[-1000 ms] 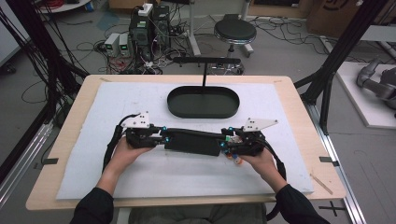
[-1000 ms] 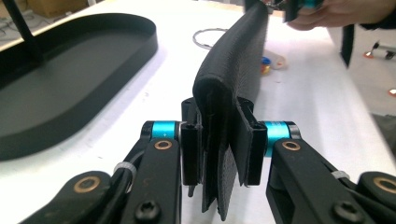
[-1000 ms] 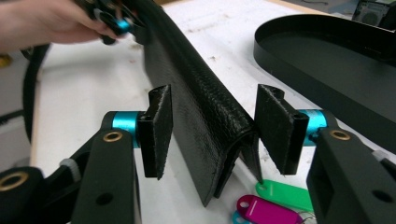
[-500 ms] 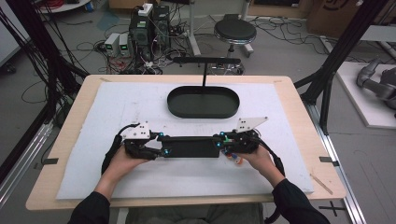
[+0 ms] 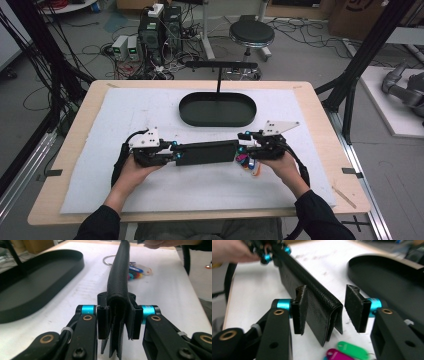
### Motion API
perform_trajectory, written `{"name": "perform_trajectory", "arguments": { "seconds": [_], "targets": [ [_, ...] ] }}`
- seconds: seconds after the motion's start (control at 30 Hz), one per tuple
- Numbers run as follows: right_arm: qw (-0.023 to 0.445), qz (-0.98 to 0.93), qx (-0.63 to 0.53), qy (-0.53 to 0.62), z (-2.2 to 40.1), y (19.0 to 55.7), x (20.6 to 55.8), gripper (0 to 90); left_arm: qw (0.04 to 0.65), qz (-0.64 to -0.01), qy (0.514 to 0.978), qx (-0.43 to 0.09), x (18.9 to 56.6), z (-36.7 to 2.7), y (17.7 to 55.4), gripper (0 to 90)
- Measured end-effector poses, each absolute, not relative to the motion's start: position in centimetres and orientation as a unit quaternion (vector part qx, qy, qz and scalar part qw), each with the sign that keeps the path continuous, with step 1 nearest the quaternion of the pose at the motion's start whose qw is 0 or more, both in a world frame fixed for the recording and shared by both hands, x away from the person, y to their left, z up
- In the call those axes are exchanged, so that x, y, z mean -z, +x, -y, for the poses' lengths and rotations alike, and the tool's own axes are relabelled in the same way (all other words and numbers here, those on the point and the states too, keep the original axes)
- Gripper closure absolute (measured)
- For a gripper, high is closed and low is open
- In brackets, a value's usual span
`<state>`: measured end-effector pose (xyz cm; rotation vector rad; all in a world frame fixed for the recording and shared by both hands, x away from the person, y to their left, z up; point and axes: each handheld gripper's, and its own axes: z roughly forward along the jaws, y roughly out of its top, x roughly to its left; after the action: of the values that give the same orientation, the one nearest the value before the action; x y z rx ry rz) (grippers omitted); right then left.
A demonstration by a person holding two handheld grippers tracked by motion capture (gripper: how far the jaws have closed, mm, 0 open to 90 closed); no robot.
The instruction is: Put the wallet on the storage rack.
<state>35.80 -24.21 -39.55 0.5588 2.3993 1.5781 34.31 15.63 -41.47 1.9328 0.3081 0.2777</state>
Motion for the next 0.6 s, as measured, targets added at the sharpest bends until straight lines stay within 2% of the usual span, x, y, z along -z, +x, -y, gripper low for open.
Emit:
{"name": "perform_trajectory", "arguments": {
  "seconds": [0.17, 0.27, 0.6],
  "targets": [
    [0.151, -0.788, -0.552, 0.227, 26.4, 35.6, 38.8, 52.5, 0.569, -0.141, 0.799, -0.136, 40.7, -15.5, 34.8, 74.9],
    [0.202, -0.752, -0.558, 0.287, 29.1, 35.8, 38.6, 51.5, 0.577, -0.144, 0.789, -0.153, 39.8, -15.2, 35.1, 75.0],
    [0.262, -0.7, -0.538, 0.389, 33.5, 35.9, 39.2, 49.7, 0.588, -0.164, 0.77, -0.183, 38.3, -14.0, 37.4, 75.1]
  ]
}}
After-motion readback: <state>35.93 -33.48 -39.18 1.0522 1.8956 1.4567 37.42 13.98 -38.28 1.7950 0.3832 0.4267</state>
